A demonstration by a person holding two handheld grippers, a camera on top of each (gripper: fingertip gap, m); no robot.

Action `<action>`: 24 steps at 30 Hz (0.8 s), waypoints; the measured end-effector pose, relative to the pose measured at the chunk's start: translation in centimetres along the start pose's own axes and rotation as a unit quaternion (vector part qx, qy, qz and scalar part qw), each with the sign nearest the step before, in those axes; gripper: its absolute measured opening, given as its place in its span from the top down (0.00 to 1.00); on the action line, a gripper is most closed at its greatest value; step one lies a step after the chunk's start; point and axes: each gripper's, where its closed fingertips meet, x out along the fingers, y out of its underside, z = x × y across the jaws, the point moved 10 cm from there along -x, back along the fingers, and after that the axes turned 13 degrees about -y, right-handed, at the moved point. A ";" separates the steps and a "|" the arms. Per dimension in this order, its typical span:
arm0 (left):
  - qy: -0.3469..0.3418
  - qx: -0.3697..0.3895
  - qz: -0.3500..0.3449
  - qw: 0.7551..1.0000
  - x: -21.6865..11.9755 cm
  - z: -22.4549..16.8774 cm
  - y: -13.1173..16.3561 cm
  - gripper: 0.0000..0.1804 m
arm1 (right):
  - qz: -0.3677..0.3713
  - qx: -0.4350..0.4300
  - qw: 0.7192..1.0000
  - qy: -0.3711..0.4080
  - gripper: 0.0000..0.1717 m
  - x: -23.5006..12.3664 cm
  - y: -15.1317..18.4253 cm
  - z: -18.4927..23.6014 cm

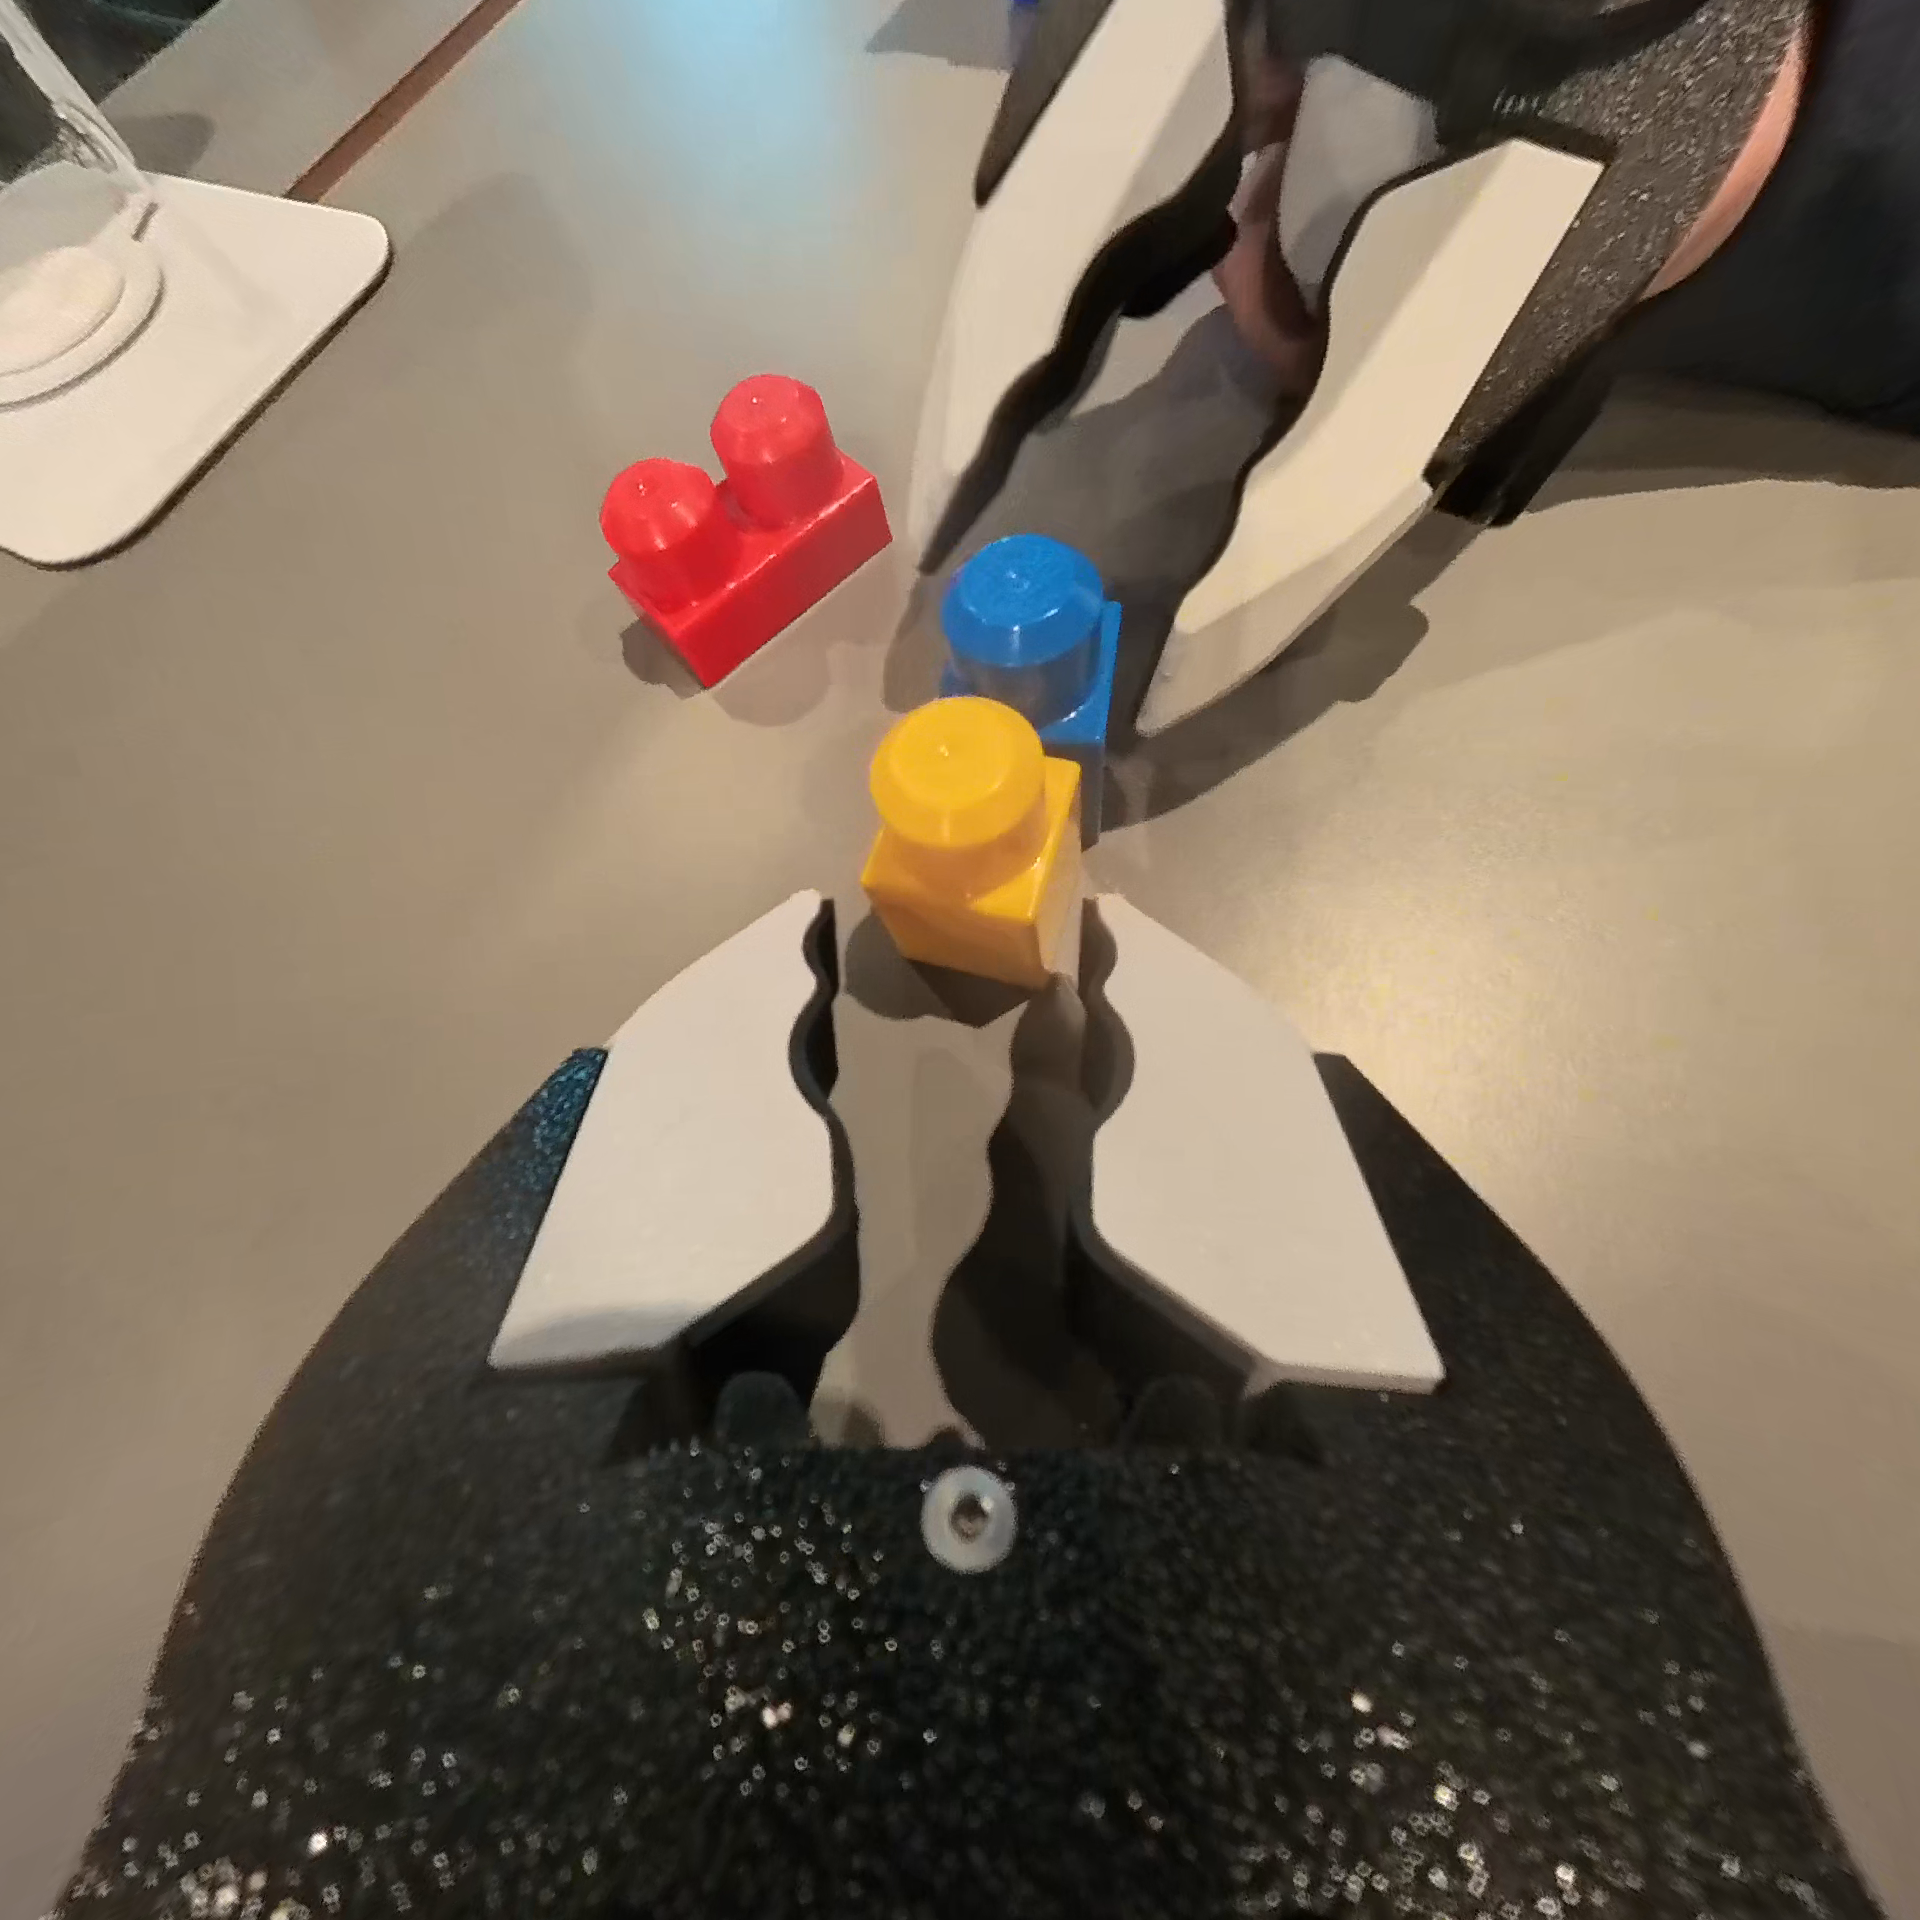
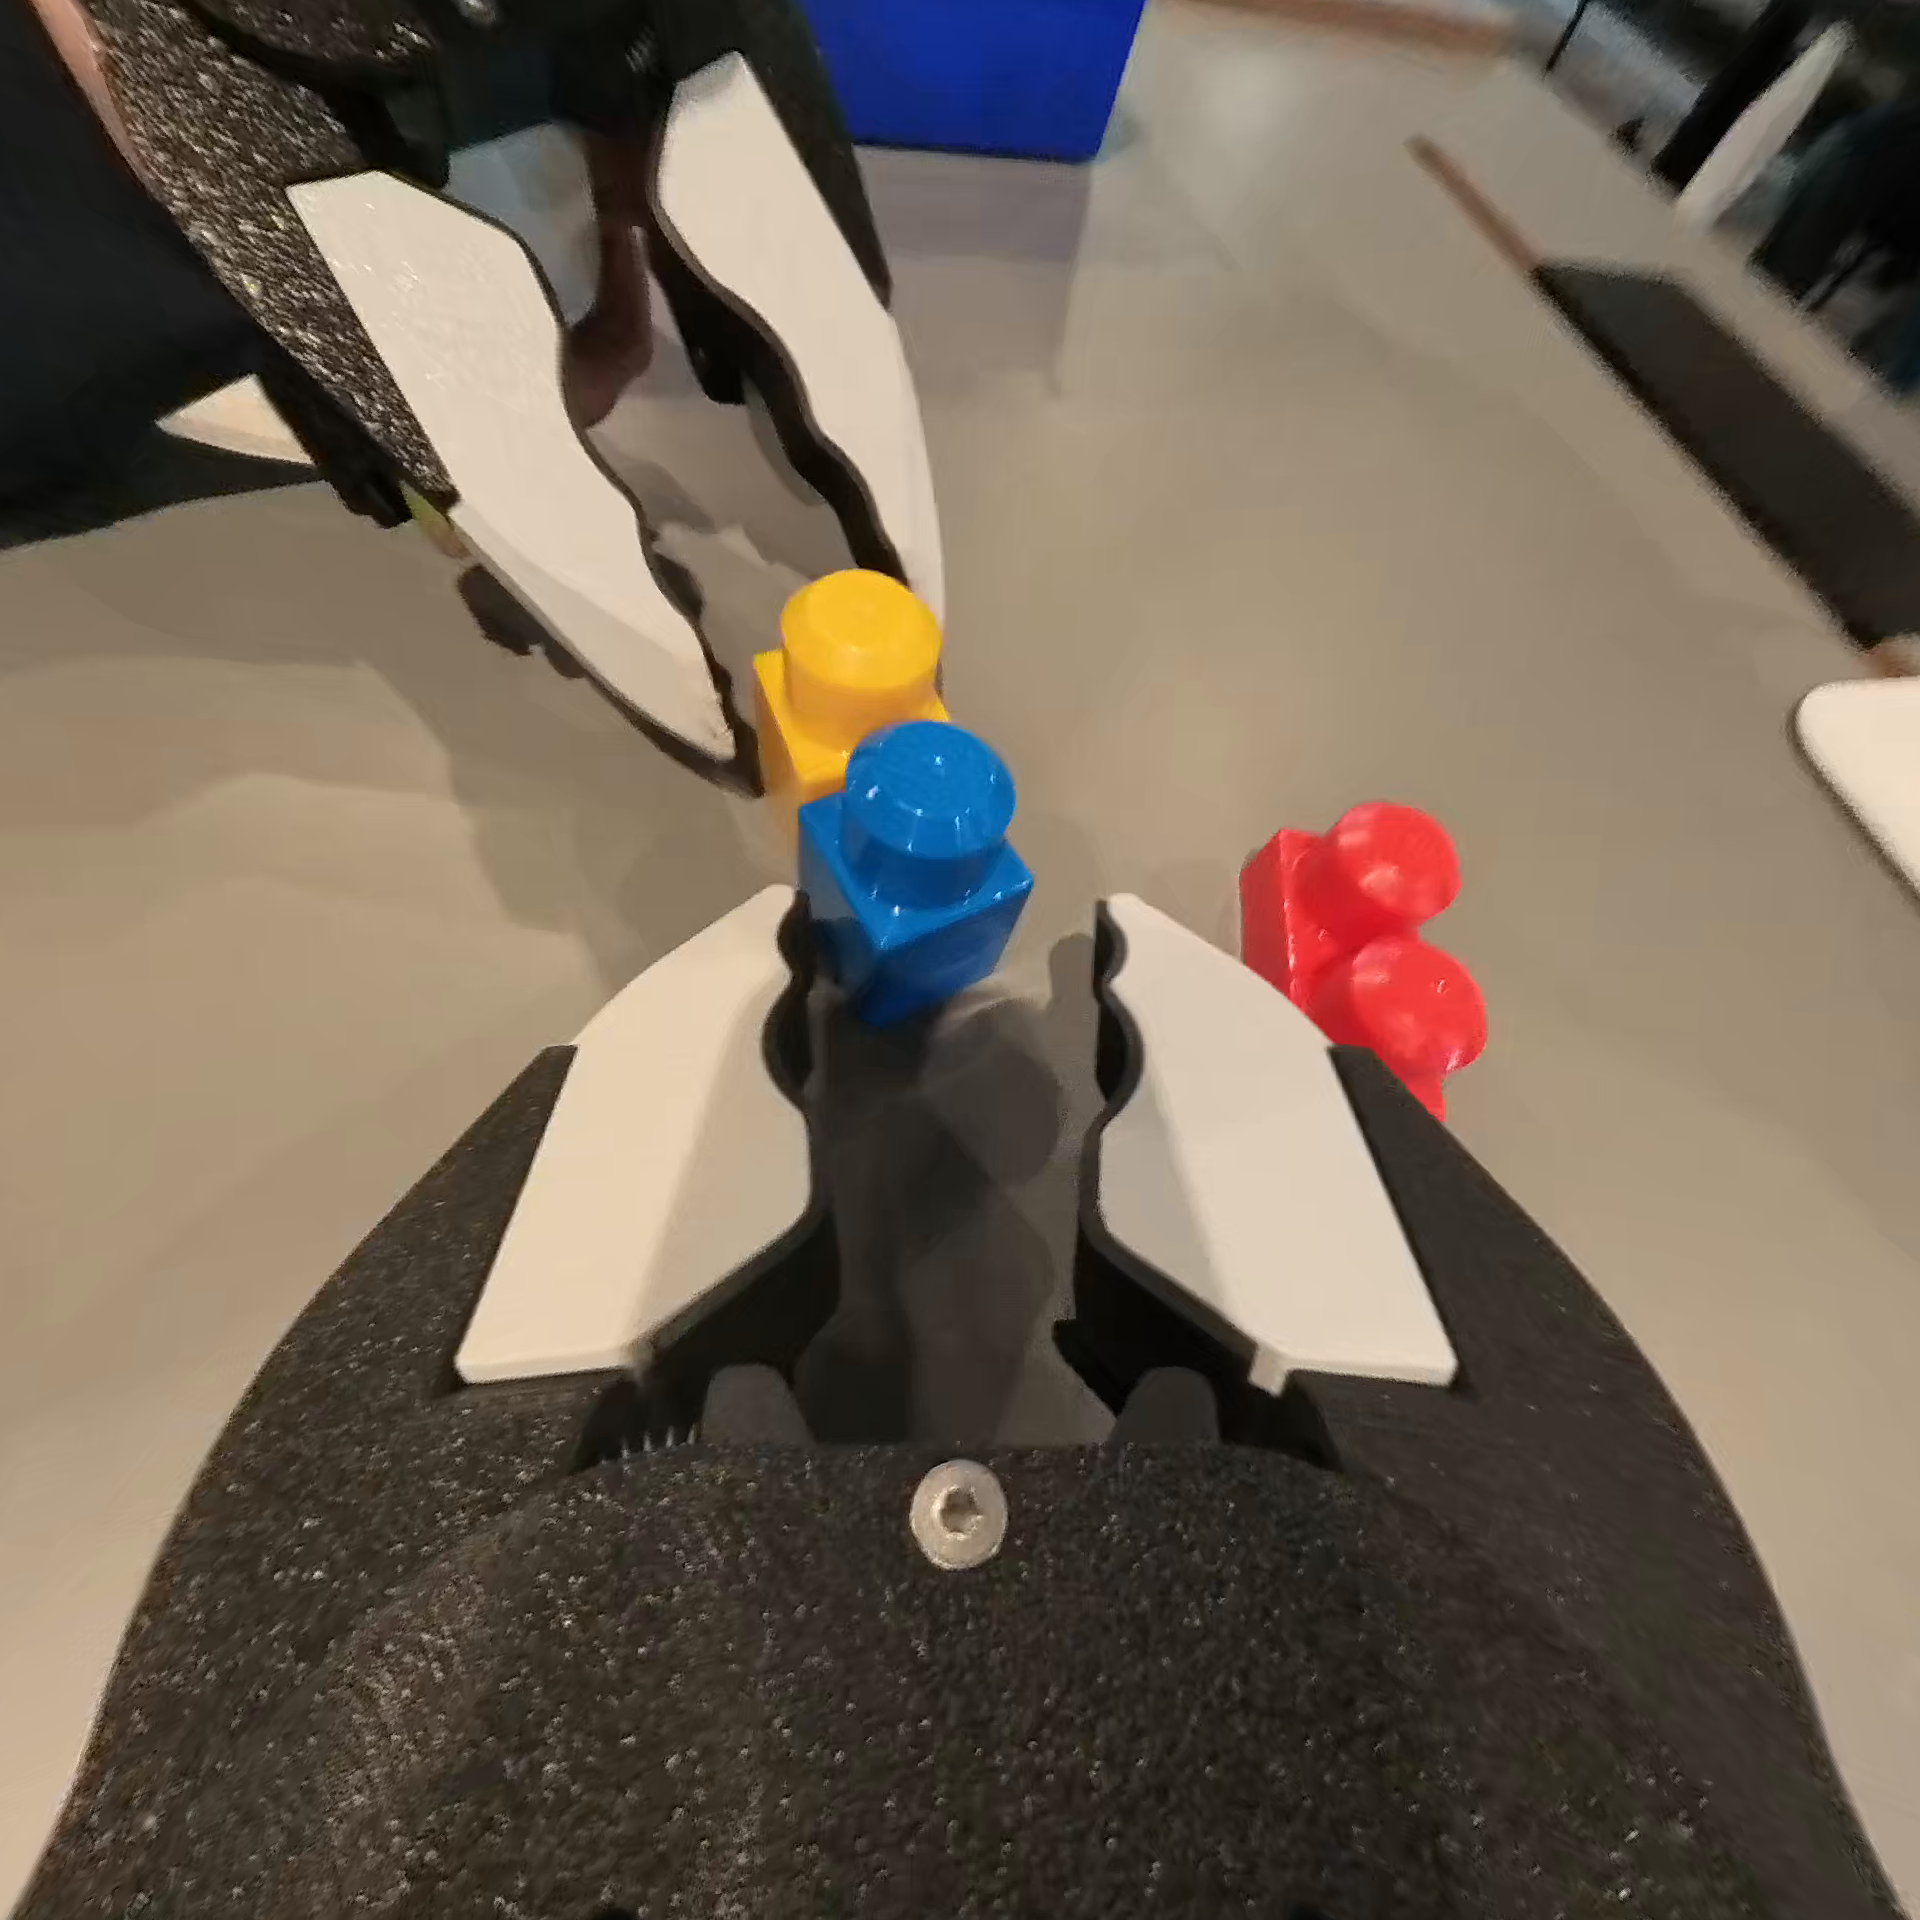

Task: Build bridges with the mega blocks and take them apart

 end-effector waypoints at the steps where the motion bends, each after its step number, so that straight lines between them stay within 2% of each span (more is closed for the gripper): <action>1: 0.002 0.003 0.002 1.000 0.0 0.0 -0.1 0.75 | -0.006 -0.006 1.000 -0.006 0.69 0.0 -0.1 0.0; 6: 0.025 0.015 0.005 1.000 0.4 0.2 -0.7 0.73 | -0.022 -0.023 0.999 -0.039 0.68 0.5 -0.5 -0.3; 10: 0.037 0.031 0.024 0.999 1.0 0.4 -1.0 0.72 | -0.024 -0.017 0.998 -0.061 0.70 0.7 -0.5 -0.6; 19: 0.060 0.058 0.042 0.996 1.8 0.5 -1.2 0.79 | -0.007 -0.012 0.998 -0.064 0.76 0.6 -0.2 -0.9; 24: 0.074 0.064 0.040 0.994 1.9 0.7 -1.2 0.79 | -0.007 -0.002 0.998 -0.055 0.77 0.5 -0.2 -1.0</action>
